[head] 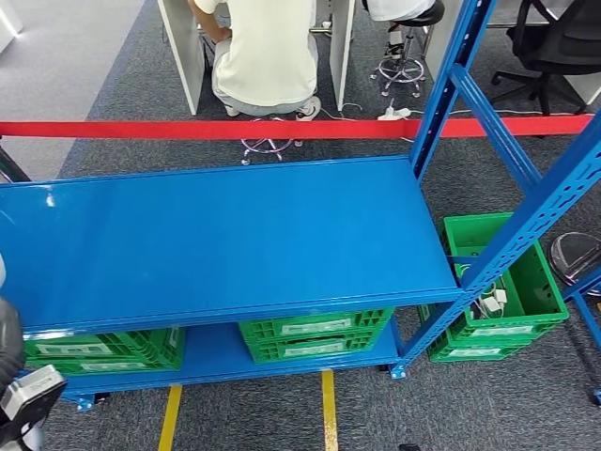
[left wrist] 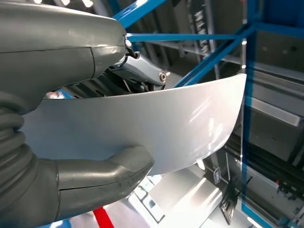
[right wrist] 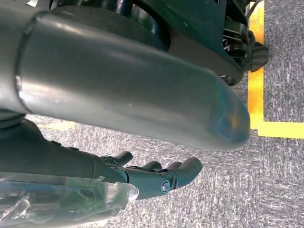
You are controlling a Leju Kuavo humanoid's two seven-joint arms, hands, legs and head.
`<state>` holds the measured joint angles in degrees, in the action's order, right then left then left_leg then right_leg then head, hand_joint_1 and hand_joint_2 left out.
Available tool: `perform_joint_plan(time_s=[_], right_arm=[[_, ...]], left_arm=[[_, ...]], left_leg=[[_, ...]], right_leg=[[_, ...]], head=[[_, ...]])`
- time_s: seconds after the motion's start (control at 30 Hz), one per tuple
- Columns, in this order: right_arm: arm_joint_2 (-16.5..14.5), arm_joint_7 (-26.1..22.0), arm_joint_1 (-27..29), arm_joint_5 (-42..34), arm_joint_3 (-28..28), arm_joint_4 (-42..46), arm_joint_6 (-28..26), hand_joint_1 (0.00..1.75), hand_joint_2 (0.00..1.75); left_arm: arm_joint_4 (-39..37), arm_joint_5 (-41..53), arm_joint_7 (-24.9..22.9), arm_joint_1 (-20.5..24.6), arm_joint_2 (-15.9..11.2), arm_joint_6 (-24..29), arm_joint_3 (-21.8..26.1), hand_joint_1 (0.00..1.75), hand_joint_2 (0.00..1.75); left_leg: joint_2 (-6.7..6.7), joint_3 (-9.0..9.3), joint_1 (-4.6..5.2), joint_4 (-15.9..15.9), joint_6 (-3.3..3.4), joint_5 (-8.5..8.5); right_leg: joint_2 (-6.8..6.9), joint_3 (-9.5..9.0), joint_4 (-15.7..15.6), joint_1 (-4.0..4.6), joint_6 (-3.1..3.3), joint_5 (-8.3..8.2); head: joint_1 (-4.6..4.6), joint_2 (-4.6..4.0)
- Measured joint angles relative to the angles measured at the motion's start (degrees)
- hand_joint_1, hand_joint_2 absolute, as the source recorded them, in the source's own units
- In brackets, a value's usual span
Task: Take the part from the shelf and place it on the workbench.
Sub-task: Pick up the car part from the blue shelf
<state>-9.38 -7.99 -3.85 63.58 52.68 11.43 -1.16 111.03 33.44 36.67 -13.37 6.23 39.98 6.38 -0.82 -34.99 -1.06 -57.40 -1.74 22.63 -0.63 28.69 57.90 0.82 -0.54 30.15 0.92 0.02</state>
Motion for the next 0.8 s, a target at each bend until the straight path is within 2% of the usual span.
perform_joint_plan(time_s=[0.17, 0.3, 0.47, 0.53, 0.6, 0.67, 0.7, 0.73, 0.77, 0.8], right_arm=[[0.0, -0.1, -0.1, 0.0, 0.1, 0.0, 0.1, 0.0, 0.0], [0.0, -0.2, -0.2, 0.2, 0.1, 0.0, 0.1, 0.0, 0.0], [0.0, -0.2, -0.3, 0.6, 0.1, 0.0, 0.1, 0.0, 0.0], [0.0, -0.1, -0.4, 0.8, 0.1, 0.0, -0.1, 0.0, 0.0], [0.0, 0.0, -0.6, 1.0, 0.1, 0.0, -0.3, 0.0, 0.0], [0.0, 0.0, -0.7, 0.8, 0.1, 0.0, -0.6, 0.0, 0.0], [0.1, 0.0, -0.7, 0.5, 0.1, 0.0, -0.7, 0.0, 0.0], [0.1, -0.1, -0.6, -0.1, 0.3, 0.0, -0.8, 0.0, 0.0], [0.2, -0.1, -0.6, -1.0, 0.7, 0.0, -0.9, 0.0, 0.0], [0.3, -0.3, -0.7, -2.0, 1.2, 0.0, -1.0, 0.0, 0.0]], left_arm=[[0.1, -1.4, -2.4, -0.2, -3.0, 0.0, -2.6, 1.75, 1.75], [0.1, -2.4, -0.6, -0.3, -3.4, 0.0, -3.3, 1.75, 1.75], [0.6, -2.6, 1.7, -0.7, -3.1, 0.0, -3.3, 1.75, 1.75], [0.9, -2.7, 2.1, -1.0, -2.8, 0.0, -3.2, 1.75, 1.75], [1.0, -2.9, 2.2, -1.2, -2.5, 0.0, -3.0, 1.75, 1.75], [1.0, -3.3, 2.2, -1.5, -2.4, 0.0, -3.0, 1.75, 1.75], [1.0, -3.6, 2.2, -1.6, -2.4, 0.0, -2.9, 1.75, 1.75], [1.0, -3.9, 2.2, -1.6, -2.4, 0.0, -2.9, 1.75, 1.75], [1.0, -4.2, 2.2, -1.6, -2.4, 0.0, -2.9, 1.75, 1.75], [0.9, -4.5, 2.2, -1.5, -2.3, 0.0, -2.9, 1.75, 1.75]], left_leg=[[0.0, 0.0, -0.01, 0.0, 0.0, 0.0], [-0.01, -0.02, 0.14, -0.1, 0.22, 0.15], [0.0, 0.0, 0.61, -0.1, 0.91, 0.25], [0.12, 0.22, 0.34, 0.6, 1.36, -0.16], [0.34, 0.4, -0.08, 1.2, 1.63, -0.46], [0.56, 0.36, -0.24, 1.3, 1.66, -0.51], [0.64, 0.33, -0.35, 1.3, 1.59, -0.55], [0.69, 0.3, -0.51, 1.3, 1.46, -0.6], [0.7, 0.26, -0.74, 1.2, 1.23, -0.69], [0.69, 0.22, -1.03, 1.2, 0.86, -0.78]], right_leg=[[0.0, -0.01, 0.0, 0.02, 0.0, 0.0], [-0.01, -0.04, -0.1, -0.17, -0.15, -0.01], [-0.03, -0.13, -0.3, -0.68, -0.85, -0.07], [-0.01, -0.03, 0.2, -0.74, -1.33, 0.46], [0.08, 1.67, 4.0, -0.85, -1.85, 3.24], [0.14, 5.21, 11.5, -1.18, -2.43, 6.93], [0.15, 6.65, 14.5, -1.38, -2.7, 7.72], [0.16, 7.24, 15.6, -1.6, -2.98, 7.37], [0.18, 6.72, 14.3, -1.84, -3.3, 5.84], [0.22, 5.14, 11.0, -2.15, -3.69, 3.63]], head=[[0.0, 0.0], [0.0, 0.0], [0.03, 0.0], [-0.03, 0.0], [-0.17, 0.0], [-0.25, 0.0], [-0.23, 0.0], [-0.24, 0.0], [-0.24, 0.0], [-0.24, 0.0]])
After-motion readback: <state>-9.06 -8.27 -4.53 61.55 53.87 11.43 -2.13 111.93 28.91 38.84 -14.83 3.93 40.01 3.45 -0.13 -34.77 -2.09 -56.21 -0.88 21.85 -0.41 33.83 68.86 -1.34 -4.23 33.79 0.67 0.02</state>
